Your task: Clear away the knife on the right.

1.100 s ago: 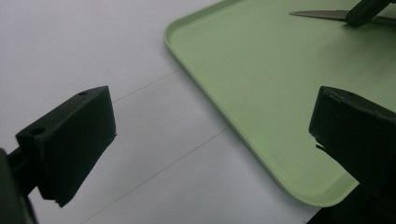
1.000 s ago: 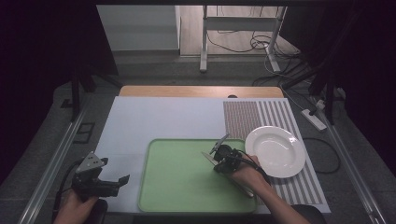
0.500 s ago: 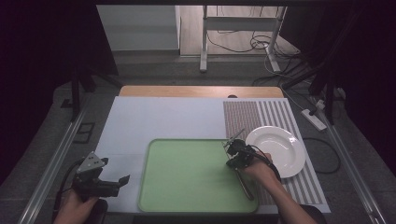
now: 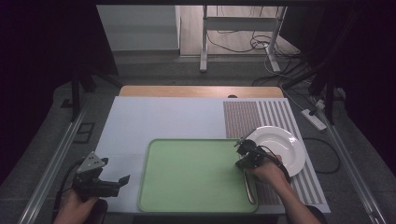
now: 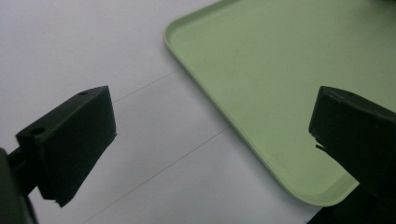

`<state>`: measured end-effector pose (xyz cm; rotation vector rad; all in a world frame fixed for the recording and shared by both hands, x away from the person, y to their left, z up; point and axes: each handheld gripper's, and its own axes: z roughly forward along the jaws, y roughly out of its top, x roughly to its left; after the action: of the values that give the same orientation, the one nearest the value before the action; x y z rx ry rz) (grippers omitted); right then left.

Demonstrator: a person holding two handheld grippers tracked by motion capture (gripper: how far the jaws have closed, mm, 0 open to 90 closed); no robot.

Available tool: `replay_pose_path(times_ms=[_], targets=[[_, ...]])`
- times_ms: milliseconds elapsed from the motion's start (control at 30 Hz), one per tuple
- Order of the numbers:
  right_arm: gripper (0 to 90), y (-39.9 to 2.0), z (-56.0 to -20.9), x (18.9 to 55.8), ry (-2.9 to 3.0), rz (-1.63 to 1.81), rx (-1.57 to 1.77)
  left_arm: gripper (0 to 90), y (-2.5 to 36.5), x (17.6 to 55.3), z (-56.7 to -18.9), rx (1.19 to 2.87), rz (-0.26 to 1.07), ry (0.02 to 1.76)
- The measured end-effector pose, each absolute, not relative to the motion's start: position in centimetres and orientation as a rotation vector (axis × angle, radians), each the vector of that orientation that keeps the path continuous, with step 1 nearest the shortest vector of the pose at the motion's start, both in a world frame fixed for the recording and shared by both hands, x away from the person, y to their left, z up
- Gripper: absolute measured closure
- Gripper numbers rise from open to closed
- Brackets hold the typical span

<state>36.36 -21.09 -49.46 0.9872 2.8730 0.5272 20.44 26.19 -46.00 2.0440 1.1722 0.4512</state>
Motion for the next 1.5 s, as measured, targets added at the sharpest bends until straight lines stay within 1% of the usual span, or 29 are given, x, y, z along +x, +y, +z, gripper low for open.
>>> replay_pose_path(times_ms=[233, 300, 433, 467, 567, 833, 867, 900, 933, 1000, 1067, 1100, 1133, 1233, 1333, 1500], targets=[[89.9, -21.7, -49.4, 36.4, 2.869, 0.539, 1.028, 0.9, 26.2, 20.4, -46.0, 2.046, 0.453, 1.172], [86.7, -21.4, -49.4, 36.2, 2.866, 0.525, 1.012, 0.9, 26.2, 20.4, -46.0, 2.043, 0.451, 1.174], [83.4, -20.9, -49.0, 36.0, 2.865, 0.578, 1.005, 1.0, 26.2, 20.5, -46.0, 2.039, 0.446, 1.177], [79.0, -20.5, -48.7, 35.8, 2.855, 0.604, 0.985, 1.1, 26.2, 20.5, -46.0, 2.039, 0.444, 1.175], [73.1, -20.0, -48.3, 35.4, 2.846, 0.634, 0.955, 1.6, 26.2, 20.5, -46.0, 2.042, 0.443, 1.170], [51.0, -19.8, -47.4, 34.4, 2.818, 0.753, 0.934, 1.7, 26.2, 20.5, -46.0, 2.046, 0.439, 1.160], [51.0, -19.8, -47.4, 34.4, 2.818, 0.753, 0.934, 1.7, 26.2, 20.5, -46.0, 2.046, 0.439, 1.160], [43.3, -20.1, -47.2, 34.2, 2.799, 0.772, 0.948, 1.7, 26.2, 20.4, -46.0, 2.046, 0.438, 1.158], [39.5, -20.2, -47.1, 34.1, 2.788, 0.782, 0.961, 1.7, 26.2, 20.4, -46.0, 2.046, 0.437, 1.157], [28.0, -20.5, -47.1, 34.0, 2.753, 0.801, 0.986, 1.7, 26.2, 20.4, -46.0, 2.045, 0.437, 1.156], [26.5, -20.7, -47.0, 34.0, 2.738, 0.822, 1.002, 1.7, 26.2, 20.4, -46.0, 2.044, 0.437, 1.156], [17.5, -21.1, -47.0, 34.0, 2.740, 0.889, 1.055, 1.7, 26.2, 20.4, -46.0, 2.044, 0.436, 1.156], [12.8, -21.2, -47.1, 34.1, 2.744, 0.915, 1.094, 1.7, 26.2, 20.4, -46.0, 2.044, 0.436, 1.156], [9.3, -21.5, -47.4, 34.0, 2.758, 0.940, 1.105, 1.7, 26.2, 20.4, -46.0, 2.042, 0.437, 1.157], [3.1, -21.5, -47.6, 33.8, 2.742, 0.920, 1.067, 1.7, 26.2, 20.4, -46.0, 2.042, 0.439, 1.159], [1.3, -21.7, -47.4, 33.5, 2.715, 0.918, 1.040, 1.6, 26.1, 20.4, -46.0, 2.047, 0.444, 1.160]])
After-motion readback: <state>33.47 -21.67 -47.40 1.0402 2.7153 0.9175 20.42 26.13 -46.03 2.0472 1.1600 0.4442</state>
